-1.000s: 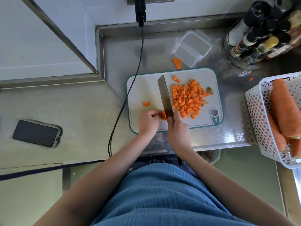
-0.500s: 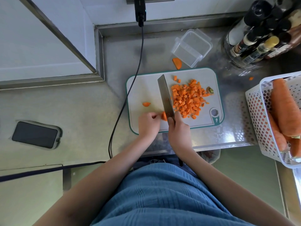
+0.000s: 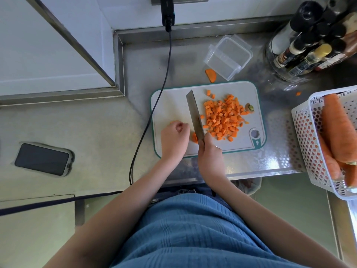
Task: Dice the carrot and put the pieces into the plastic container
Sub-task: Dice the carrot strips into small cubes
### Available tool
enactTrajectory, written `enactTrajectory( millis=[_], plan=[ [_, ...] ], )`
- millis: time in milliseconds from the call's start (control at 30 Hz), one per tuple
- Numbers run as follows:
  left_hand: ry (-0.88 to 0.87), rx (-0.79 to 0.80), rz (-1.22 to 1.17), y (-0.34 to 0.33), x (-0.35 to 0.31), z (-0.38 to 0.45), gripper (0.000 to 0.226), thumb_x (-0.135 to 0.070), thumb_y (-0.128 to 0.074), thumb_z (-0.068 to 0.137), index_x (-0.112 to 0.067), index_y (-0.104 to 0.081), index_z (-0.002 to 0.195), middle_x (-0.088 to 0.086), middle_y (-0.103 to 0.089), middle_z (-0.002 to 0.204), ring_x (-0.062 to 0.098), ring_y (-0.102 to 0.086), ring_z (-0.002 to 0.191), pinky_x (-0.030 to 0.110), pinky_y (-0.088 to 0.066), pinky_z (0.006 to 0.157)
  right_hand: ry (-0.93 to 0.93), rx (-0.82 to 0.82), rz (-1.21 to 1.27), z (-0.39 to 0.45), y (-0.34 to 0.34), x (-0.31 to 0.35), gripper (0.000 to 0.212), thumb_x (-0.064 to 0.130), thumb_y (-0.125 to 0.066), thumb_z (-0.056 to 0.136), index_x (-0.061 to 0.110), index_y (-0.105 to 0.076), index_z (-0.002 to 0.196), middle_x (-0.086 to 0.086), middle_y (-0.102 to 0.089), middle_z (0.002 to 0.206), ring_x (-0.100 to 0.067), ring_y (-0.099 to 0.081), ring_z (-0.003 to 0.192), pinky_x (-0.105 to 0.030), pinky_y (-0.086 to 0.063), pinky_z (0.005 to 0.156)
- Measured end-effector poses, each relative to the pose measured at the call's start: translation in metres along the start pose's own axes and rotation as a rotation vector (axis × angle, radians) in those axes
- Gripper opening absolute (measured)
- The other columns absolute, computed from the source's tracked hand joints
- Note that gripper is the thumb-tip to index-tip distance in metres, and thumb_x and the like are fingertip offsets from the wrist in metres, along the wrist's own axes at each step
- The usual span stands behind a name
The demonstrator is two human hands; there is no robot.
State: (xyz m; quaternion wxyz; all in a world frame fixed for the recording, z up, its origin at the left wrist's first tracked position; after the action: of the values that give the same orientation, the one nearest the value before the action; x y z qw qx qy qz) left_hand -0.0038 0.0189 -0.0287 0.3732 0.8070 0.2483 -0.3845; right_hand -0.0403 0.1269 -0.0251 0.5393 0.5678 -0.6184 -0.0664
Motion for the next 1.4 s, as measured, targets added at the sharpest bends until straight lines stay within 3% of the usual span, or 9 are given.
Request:
enactTrajectory(
  millis=[133, 233, 333, 467, 733, 933, 1033, 1267, 1400],
  plan=[
    [-0.090, 0.024, 0.089, 0.003, -0.010, 0.015, 0.055, -0.044, -0.041, 0.086, 0.008, -0.052, 0.072, 0.022, -0.058, 0.071, 0.033, -0.054, 0.068, 0.038, -0.041, 0.058, 0.002, -0.005, -0.003, 0.001, -0.001, -0.001, 0.010, 0.019, -0.032, 0.103, 0.014, -0.033, 0.094, -0.010, -0.054, 0.065, -0.031, -0.050, 0.055, -0.031, -0.036, 0.047],
    [-0.209, 0.078, 0.276, 0.004, -0.019, 0.021, 0.057, -0.053, -0.041, 0.092, -0.006, -0.041, 0.058, 0.008, -0.048, 0.054, 0.023, -0.046, 0.053, 0.034, -0.033, 0.050, 0.004, -0.001, -0.003, 0.000, 0.000, -0.001, 0.010, 0.018, -0.031, 0.103, 0.013, -0.034, 0.095, -0.012, -0.056, 0.066, -0.033, -0.052, 0.057, -0.036, -0.040, 0.049],
    [-0.325, 0.111, 0.540, 0.000, -0.029, 0.026, 0.049, -0.051, -0.039, 0.095, -0.019, -0.038, 0.058, -0.005, -0.043, 0.053, 0.017, -0.046, 0.053, 0.028, -0.029, 0.048, 0.009, -0.007, -0.024, 0.000, -0.002, -0.001, 0.010, 0.018, -0.031, 0.103, 0.014, -0.033, 0.093, -0.012, -0.056, 0.066, -0.033, -0.052, 0.057, -0.034, -0.039, 0.049],
    [-0.415, 0.125, 0.758, -0.011, -0.032, 0.027, 0.042, -0.034, -0.031, 0.100, -0.013, -0.054, 0.072, 0.004, -0.056, 0.068, 0.025, -0.055, 0.065, 0.029, -0.033, 0.053, 0.013, 0.010, -0.070, 0.002, -0.007, -0.004, 0.007, 0.018, -0.030, 0.102, 0.017, -0.031, 0.095, -0.012, -0.058, 0.070, -0.033, -0.054, 0.060, -0.033, -0.040, 0.049],
    [-0.198, 0.269, 0.850, -0.015, -0.032, 0.029, 0.030, -0.019, -0.033, 0.101, -0.005, -0.060, 0.106, 0.014, -0.063, 0.102, 0.032, -0.059, 0.097, 0.034, -0.042, 0.068, -0.020, 0.037, -0.160, 0.007, -0.016, -0.008, 0.012, 0.014, -0.029, 0.101, 0.015, -0.035, 0.111, -0.012, -0.058, 0.077, -0.034, -0.056, 0.067, -0.039, -0.046, 0.055],
    [-0.129, 0.347, 0.515, -0.011, -0.028, 0.031, 0.044, -0.035, -0.026, 0.103, -0.011, -0.052, 0.078, 0.006, -0.059, 0.078, 0.029, -0.059, 0.084, 0.036, -0.043, 0.071, -0.009, 0.061, -0.032, 0.012, -0.006, -0.013, 0.011, 0.022, -0.032, 0.102, 0.014, -0.038, 0.099, -0.010, -0.059, 0.075, -0.032, -0.056, 0.066, -0.039, -0.048, 0.056],
    [-0.150, 0.158, 0.390, 0.006, -0.002, 0.028, 0.040, -0.030, -0.029, 0.102, -0.007, -0.054, 0.081, 0.008, -0.060, 0.078, 0.025, -0.056, 0.074, 0.037, -0.044, 0.067, -0.003, 0.073, 0.098, 0.016, 0.006, -0.017, 0.015, 0.020, -0.041, 0.101, 0.010, -0.044, 0.090, -0.008, -0.057, 0.070, -0.026, -0.051, 0.062, -0.031, -0.037, 0.052],
    [-0.597, 0.091, 0.553, 0.029, 0.037, 0.009, 0.003, -0.001, -0.056, 0.087, -0.003, -0.059, 0.087, 0.010, -0.060, 0.079, 0.028, -0.056, 0.076, 0.036, -0.045, 0.059, -0.012, 0.125, 0.177, 0.027, 0.031, -0.026, 0.018, 0.017, -0.049, 0.097, 0.010, -0.053, 0.080, 0.000, -0.045, 0.058, -0.012, -0.039, 0.050, -0.017, -0.029, 0.043],
    [-0.822, 0.113, 0.610, 0.030, 0.033, 0.007, 0.023, 0.005, -0.063, 0.077, -0.003, -0.063, 0.099, 0.009, -0.064, 0.094, 0.028, -0.059, 0.087, 0.043, -0.054, 0.070, -0.021, 0.131, 0.185, 0.032, 0.036, -0.031, 0.023, 0.021, -0.051, 0.095, 0.028, -0.048, 0.074, 0.004, -0.047, 0.059, -0.018, -0.047, 0.055, -0.034, -0.047, 0.052]
  ],
)
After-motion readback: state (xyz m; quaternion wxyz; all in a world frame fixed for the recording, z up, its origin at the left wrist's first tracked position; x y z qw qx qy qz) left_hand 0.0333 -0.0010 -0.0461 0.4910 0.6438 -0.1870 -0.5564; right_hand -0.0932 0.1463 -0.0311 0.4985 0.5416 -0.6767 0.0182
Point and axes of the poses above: each hand's wrist, its own z-axis towards the middle knuckle, its own y-axis out of the back of the hand, x = y × z, the point moved 1 cm from there along z, towards the middle knuckle
